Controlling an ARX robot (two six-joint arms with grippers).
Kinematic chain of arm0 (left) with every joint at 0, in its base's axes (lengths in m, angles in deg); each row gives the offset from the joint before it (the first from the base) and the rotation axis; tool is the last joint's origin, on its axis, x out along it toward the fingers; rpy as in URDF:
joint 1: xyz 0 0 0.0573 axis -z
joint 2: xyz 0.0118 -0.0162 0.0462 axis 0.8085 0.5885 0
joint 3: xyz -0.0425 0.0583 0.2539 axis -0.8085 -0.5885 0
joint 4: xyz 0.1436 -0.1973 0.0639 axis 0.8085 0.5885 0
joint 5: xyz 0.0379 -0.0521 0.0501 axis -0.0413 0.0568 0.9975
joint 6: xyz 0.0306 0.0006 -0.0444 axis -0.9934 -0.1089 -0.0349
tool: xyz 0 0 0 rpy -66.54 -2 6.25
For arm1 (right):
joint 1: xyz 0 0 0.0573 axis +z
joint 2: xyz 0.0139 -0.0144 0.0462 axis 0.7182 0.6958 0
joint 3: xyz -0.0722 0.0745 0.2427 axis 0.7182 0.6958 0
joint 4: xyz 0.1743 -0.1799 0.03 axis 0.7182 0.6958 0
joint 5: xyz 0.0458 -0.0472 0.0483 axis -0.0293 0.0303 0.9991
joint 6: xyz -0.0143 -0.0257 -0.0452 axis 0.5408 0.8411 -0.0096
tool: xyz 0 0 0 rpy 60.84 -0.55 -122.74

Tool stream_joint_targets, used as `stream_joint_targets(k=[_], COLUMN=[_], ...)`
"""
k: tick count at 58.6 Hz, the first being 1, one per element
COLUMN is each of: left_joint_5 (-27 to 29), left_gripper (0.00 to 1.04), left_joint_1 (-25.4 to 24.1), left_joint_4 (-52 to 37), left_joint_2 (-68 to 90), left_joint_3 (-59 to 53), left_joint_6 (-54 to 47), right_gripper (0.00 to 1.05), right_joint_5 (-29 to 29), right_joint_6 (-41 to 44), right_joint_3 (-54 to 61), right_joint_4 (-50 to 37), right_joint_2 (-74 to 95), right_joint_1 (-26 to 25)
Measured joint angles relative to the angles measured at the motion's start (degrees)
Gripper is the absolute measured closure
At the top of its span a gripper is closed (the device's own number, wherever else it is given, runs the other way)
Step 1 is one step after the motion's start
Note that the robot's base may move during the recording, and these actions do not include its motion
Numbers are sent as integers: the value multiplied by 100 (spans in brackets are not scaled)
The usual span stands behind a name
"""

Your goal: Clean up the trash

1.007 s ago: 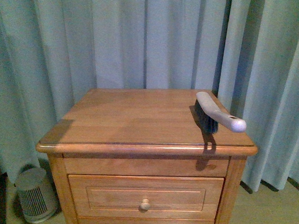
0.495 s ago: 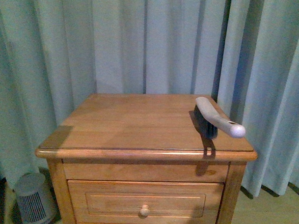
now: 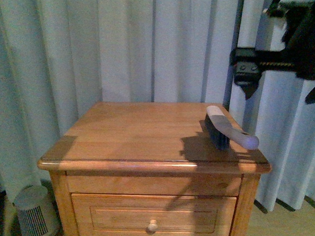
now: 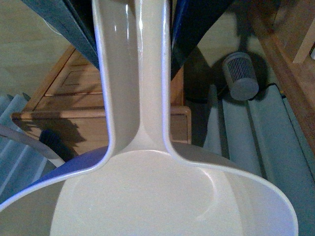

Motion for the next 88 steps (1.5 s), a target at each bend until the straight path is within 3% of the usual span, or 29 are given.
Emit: stream_joint_targets(k=[41,73,88], left_joint_5=[0,0,0], left_gripper=[77,77,77], left_joint_1=[2,2,2], left_joint_4=[0,0,0], left_joint_2=[0,0,0], left_joint_3=[0,0,0], left_joint_6=[0,0,0], right_gripper=[7,84,86], right_joint_5=[-81,-20,-201], right_joint_6=[-249,-341,-4], right_joint_3=[-562,-50,2], right_joint_4=[-105,-533,-756], right_joint_2=[1342,1355,1115], right_joint_1=[162,87,57])
